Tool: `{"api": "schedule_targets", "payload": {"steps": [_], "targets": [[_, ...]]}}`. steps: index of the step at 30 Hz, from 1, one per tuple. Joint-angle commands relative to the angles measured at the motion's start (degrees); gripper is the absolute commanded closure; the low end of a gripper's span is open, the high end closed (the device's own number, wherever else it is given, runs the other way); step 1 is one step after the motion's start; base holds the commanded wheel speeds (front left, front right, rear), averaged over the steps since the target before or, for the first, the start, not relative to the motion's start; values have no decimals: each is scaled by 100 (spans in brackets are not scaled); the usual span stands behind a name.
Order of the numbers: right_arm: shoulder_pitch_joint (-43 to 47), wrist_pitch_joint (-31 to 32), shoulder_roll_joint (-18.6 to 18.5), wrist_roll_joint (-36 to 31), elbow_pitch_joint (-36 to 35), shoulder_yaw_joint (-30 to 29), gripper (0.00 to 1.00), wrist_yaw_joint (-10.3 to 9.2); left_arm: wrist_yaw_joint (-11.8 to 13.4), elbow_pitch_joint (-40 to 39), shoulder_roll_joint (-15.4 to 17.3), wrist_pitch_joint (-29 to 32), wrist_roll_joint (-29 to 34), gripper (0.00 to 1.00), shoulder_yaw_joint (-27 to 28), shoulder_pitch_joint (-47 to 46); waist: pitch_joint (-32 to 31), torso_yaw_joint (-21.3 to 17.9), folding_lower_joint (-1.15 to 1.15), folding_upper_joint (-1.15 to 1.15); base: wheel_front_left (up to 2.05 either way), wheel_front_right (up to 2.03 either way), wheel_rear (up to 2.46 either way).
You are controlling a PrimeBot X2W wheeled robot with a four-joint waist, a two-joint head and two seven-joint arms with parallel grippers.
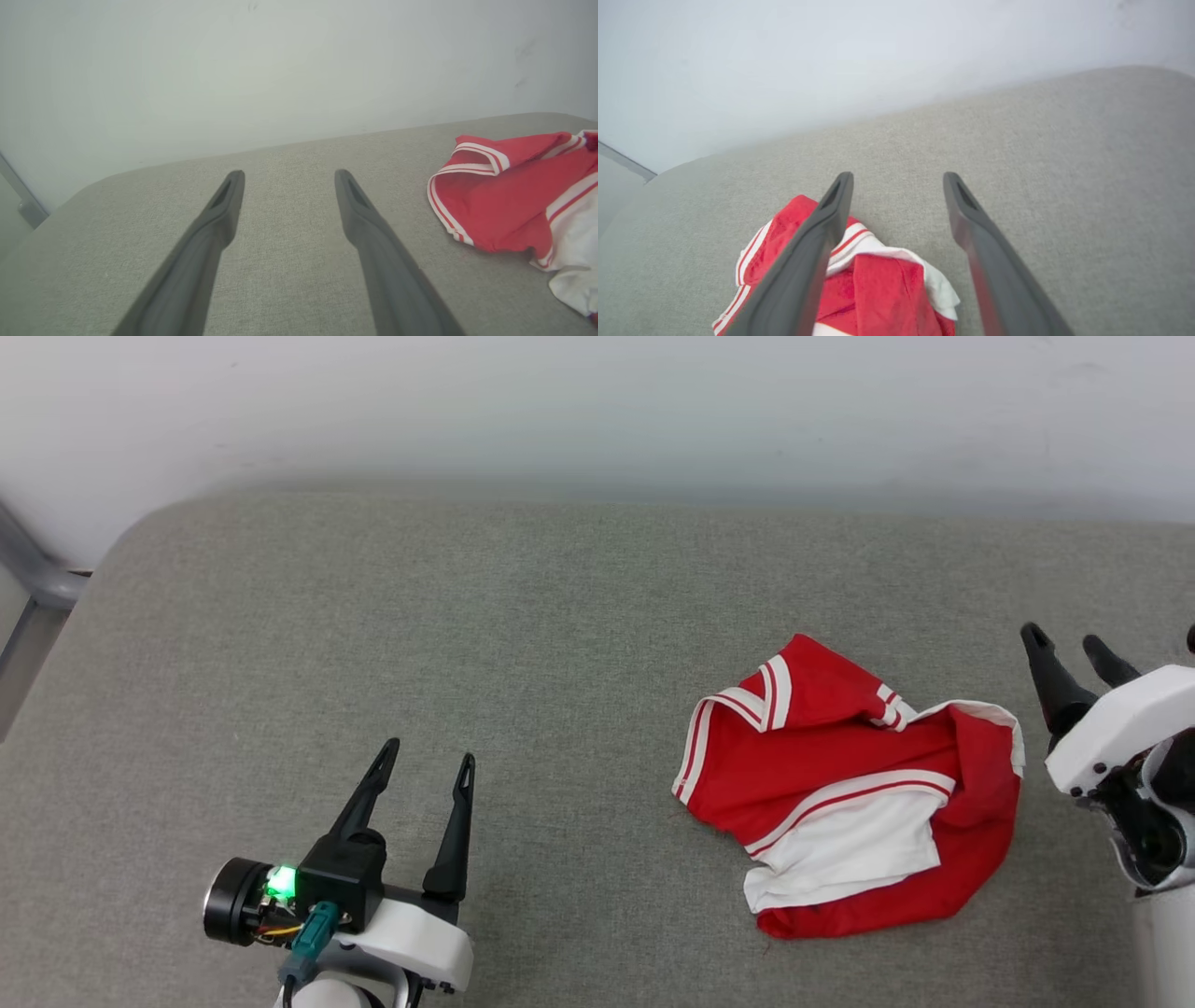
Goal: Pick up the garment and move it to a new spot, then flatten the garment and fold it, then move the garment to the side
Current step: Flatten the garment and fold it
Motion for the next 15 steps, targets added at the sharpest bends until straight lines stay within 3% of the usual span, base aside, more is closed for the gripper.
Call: {"api": "schedule_targets", "payload": {"steps": [1, 8, 15], "targets": [[162, -165, -75, 58, -138, 126, 0, -3, -25, -27, -14, -15, -31, 0, -12, 63, -67, -75, 0, 0, 0, 0, 0], [907, -1448, -434, 103, -1129, 1066, 0, -4, -116, -63, -161, -15, -286, 0, 19, 122, -233, -337, 0, 0, 0, 0, 0], [1645, -2553, -59, -273, -1624, 1055, 0, -3, -194, -40, -297, -15, -577, 0, -2, 276, -316, -507, 0, 0, 0, 0, 0]]}}
